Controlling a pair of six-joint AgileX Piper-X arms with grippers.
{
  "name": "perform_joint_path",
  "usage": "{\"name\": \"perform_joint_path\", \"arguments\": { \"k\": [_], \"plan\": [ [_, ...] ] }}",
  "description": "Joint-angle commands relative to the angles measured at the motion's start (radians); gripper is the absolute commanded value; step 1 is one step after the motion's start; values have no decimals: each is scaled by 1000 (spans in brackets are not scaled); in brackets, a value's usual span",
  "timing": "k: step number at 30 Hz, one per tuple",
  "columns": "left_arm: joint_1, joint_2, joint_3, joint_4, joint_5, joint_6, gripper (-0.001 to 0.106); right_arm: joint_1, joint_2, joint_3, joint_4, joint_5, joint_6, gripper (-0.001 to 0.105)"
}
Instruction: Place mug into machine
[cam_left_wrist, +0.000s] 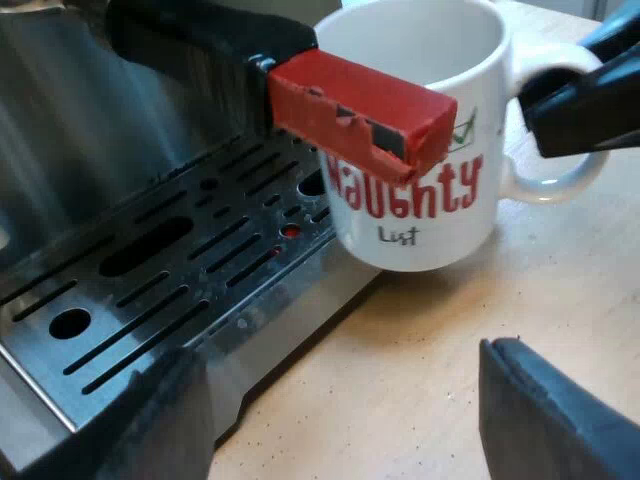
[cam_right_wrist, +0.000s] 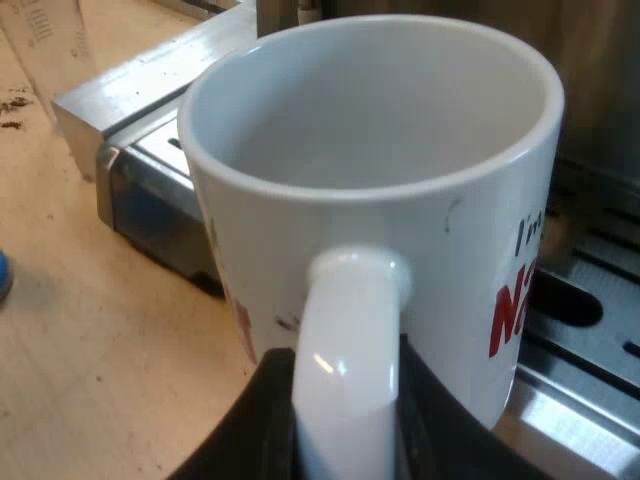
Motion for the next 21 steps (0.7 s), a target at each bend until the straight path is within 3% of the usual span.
{"name": "perform_joint_path", "arguments": {
  "k": [1, 8, 21],
  "plan": [
    [-1, -2, -1, -10, 4, 0, 59, 0, 16, -25, -68, 8, 3, 0],
    [1, -2, -1, -31, -31, 0, 59, 0, 107, -65, -124, 8, 5, 0],
    [1, -2, -1, -30, -23, -4, 59, 0, 252, -167, -156, 8, 23, 0]
  ]
}}
